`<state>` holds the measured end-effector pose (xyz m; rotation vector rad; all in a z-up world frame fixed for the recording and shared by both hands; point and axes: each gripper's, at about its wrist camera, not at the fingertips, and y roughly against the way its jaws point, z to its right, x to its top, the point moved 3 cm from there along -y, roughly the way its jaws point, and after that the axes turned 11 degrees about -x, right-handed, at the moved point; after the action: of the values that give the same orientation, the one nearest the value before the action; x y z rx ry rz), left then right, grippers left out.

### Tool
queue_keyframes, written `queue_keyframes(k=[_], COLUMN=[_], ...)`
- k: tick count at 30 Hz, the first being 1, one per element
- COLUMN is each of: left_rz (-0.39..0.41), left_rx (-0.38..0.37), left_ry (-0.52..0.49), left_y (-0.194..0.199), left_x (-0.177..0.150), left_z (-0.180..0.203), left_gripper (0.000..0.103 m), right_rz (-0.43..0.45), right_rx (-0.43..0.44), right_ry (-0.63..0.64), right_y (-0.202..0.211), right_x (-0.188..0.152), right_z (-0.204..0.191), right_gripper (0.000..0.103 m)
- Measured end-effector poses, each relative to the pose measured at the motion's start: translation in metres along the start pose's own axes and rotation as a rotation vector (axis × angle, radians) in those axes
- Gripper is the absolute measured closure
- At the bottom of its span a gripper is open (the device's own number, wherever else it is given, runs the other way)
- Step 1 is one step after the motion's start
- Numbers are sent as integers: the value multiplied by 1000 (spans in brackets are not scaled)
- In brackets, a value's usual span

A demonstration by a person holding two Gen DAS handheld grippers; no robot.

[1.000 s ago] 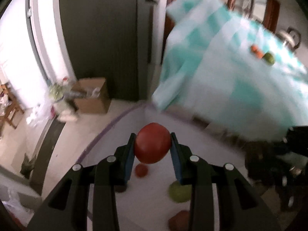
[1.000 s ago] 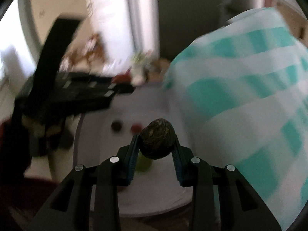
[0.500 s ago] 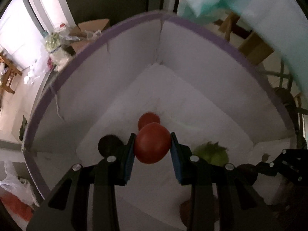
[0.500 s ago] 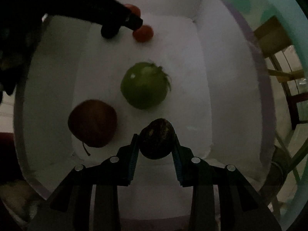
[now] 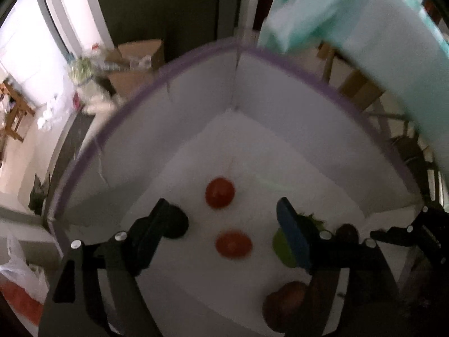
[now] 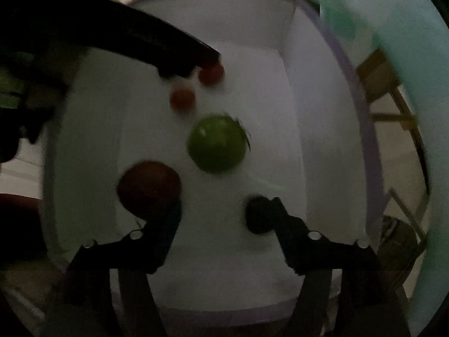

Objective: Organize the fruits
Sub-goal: 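Open both tools to drop the fruits into the bin, then move both tools back to the table toward the green fruit and mandarins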

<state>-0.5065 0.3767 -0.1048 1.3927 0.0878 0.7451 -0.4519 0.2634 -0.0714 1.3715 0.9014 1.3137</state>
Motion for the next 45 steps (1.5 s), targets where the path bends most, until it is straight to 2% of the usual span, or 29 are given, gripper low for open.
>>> queue_keyframes(k=[2,3,5,6,9,11,13,15,16,18,20,22,25,27,29,31,33,36,39,45], left_rz=[83,152,258,345,500,532,533,516,498,464,411,377,327,324,338,329,285,294,299,329], left_rx=[14,30,52,80,119,106,75,26,-53,-146,-252,-290,-317,-345,-371,-385,-432,-478,-545,-574], left_ry=[-14,-24,-51,-83,-201,-269,-318,-348,-357,-363,-367,-344,-328,-329,-336,-306,-279,-266,-240,-210], left_y=[21,40,70,94,138,150,152,148,140,123,88,53,2,-21,-41,-61,-71,-70,-67,-62], left_x=[13,22,37,48,74,90,107,119,133,148,176,200,232,248,264,278,284,287,287,287], left_z=[4,9,22,34,77,107,147,188,217,253,300,338,386,411,433,445,447,442,434,427], left_gripper=[24,23,14,3,1,1,1,1,1,1,1,1,1,1,1,1,1,1,1,1], right_rz=[79,117,215,273,411,484,513,500,491,470,456,442,410,393,378,359,335,302,296,233], right_rx=[12,25,64,65,3,-59,-112,-174,-193,-226,-244,-285,-348,-359,-362,-356,-356,-332,-359,-350], right_ry=[-9,-21,-70,-99,-181,-274,-368,-514,-566,-721,-857,-972,-1067,-1149,-1190,-1207,-1213,-1203,-1164,-1095], right_y=[23,36,69,88,135,161,175,182,181,182,183,182,180,170,158,150,132,111,107,82], right_x=[8,10,14,15,8,-7,-27,-60,-63,-95,-120,-146,-181,-200,-209,-211,-208,-194,-176,-146], right_z=[11,14,28,39,75,111,145,190,203,249,289,337,389,431,456,474,496,525,544,583], right_gripper=[36,34,28,25,20,16,16,16,16,16,16,16,16,16,16,16,16,16,16,16])
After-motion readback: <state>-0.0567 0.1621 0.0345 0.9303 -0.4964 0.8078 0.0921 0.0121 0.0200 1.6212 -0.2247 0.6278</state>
